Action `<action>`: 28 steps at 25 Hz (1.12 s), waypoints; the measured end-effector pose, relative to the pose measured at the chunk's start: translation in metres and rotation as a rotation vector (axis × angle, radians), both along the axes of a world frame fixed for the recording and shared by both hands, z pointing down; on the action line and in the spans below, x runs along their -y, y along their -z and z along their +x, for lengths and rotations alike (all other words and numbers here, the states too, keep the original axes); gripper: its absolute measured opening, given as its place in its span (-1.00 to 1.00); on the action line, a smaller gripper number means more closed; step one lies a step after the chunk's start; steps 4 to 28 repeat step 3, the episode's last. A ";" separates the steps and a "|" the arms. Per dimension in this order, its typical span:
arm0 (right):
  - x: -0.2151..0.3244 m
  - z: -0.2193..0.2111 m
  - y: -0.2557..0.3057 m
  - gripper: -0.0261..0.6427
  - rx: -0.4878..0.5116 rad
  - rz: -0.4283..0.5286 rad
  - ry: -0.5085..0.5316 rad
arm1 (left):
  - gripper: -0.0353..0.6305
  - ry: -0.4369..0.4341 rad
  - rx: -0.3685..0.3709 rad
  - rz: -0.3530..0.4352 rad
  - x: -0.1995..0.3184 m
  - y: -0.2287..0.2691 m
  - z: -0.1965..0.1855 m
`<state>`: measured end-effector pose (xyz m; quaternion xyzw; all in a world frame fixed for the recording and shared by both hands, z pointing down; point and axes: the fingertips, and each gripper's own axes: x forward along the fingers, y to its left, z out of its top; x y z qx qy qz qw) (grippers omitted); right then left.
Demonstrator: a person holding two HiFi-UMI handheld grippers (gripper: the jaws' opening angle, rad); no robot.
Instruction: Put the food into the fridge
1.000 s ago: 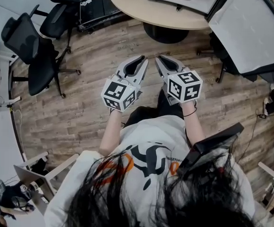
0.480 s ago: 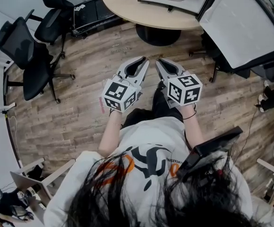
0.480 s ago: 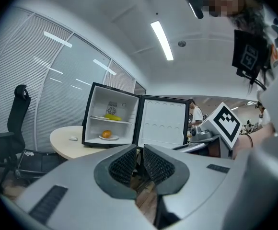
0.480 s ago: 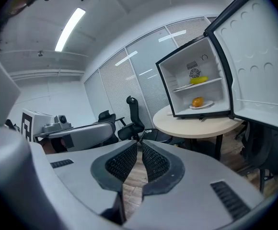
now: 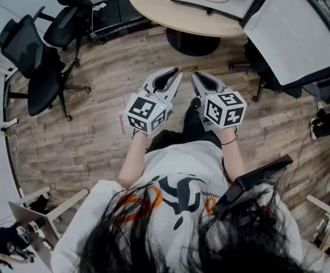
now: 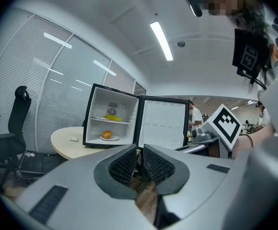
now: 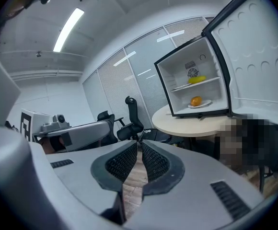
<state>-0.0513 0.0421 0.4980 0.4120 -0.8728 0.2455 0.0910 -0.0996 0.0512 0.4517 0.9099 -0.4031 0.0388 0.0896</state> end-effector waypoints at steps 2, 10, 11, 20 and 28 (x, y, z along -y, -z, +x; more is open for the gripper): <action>0.002 0.000 -0.001 -0.78 0.000 -0.002 -0.003 | -0.77 0.000 0.000 0.000 0.002 0.000 -0.001; 0.003 0.001 -0.002 -0.78 0.000 -0.003 -0.005 | -0.77 0.000 0.000 -0.001 0.002 -0.001 -0.001; 0.003 0.001 -0.002 -0.78 0.000 -0.003 -0.005 | -0.77 0.000 0.000 -0.001 0.002 -0.001 -0.001; 0.003 0.001 -0.002 -0.78 0.000 -0.003 -0.005 | -0.77 0.000 0.000 -0.001 0.002 -0.001 -0.001; 0.003 0.001 -0.002 -0.78 0.000 -0.003 -0.005 | -0.77 0.000 0.000 -0.001 0.002 -0.001 -0.001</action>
